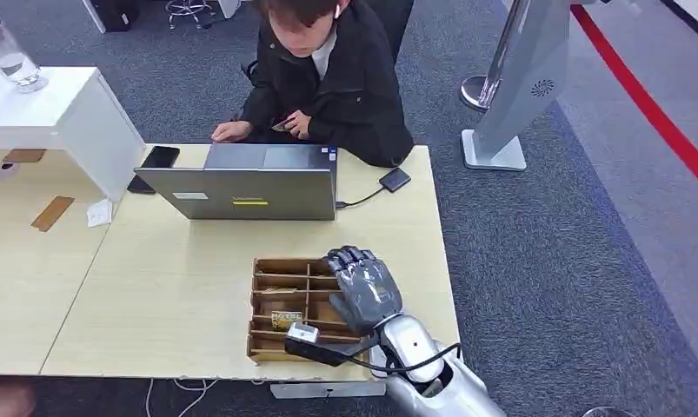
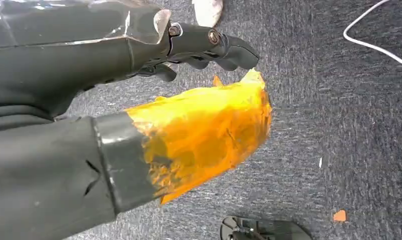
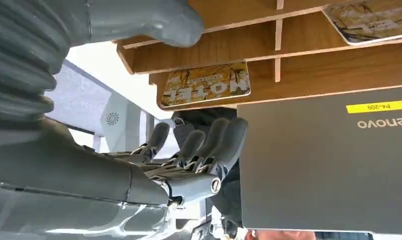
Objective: Pass the card to the sensor for recognition and then transmit it.
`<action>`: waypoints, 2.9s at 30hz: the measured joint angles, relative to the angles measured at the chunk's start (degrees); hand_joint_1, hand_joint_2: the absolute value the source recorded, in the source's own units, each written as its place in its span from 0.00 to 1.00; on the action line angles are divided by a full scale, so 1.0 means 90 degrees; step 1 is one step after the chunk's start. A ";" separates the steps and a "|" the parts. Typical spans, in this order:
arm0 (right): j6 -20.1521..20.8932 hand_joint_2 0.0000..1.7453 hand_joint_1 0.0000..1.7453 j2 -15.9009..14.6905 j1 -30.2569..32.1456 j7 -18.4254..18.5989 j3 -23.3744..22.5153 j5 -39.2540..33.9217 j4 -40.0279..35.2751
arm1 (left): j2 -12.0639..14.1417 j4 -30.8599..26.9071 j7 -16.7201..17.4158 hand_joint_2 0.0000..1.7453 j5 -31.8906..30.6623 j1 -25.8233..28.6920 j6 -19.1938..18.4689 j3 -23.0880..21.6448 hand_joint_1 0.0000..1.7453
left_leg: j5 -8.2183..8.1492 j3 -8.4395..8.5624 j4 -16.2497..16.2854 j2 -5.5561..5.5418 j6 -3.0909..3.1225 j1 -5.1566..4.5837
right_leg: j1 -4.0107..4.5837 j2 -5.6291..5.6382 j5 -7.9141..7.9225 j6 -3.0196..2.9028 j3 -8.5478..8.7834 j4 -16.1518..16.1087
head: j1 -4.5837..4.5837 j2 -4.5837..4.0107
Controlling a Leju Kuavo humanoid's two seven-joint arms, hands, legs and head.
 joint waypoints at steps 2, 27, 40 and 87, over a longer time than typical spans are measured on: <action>0.0000 1.00 0.38 0.0012 -0.0001 0.0000 0.0000 -0.0010 0.0000 | 0.0000 0.0000 0.0000 0.00 0.0002 0.0000 0.0000 0.0000 0.00 | 0.0000 0.0000 0.0000 0.0000 0.0000 0.0000 | 0.0000 0.0000 0.0000 0.0000 0.0000 0.0000 | -0.0002 0.0000; 0.0010 1.00 0.59 0.0017 -0.0059 0.0000 -0.0002 -0.0022 0.0075 | 0.0000 0.0000 0.0005 0.00 -0.0034 0.0000 -0.0002 -0.0010 0.00 | 0.0000 0.0000 0.0000 0.0000 0.0000 0.0000 | 0.0000 0.0000 0.0000 0.0000 0.0000 0.0000 | 0.0000 0.0000; 0.0015 1.00 0.87 0.0049 -0.0151 0.0000 -0.0010 -0.0027 0.0180 | 0.0000 0.0000 0.0012 0.00 -0.0056 0.0000 -0.0007 -0.0017 0.00 | 0.0000 0.0000 0.0000 0.0000 0.0000 0.0000 | 0.0000 0.0000 0.0000 0.0000 0.0000 0.0000 | -0.0002 0.0000; -0.0874 1.00 1.00 0.0029 0.0071 -0.0529 -0.0046 0.0015 -0.1776 | 0.0002 0.0000 -0.0245 0.00 0.0211 0.0112 0.0036 -0.0085 0.00 | 0.0000 0.0000 0.0000 0.0001 0.0000 0.0001 | 0.0001 0.0001 0.0000 0.0000 -0.0001 0.0000 | -0.0002 0.0000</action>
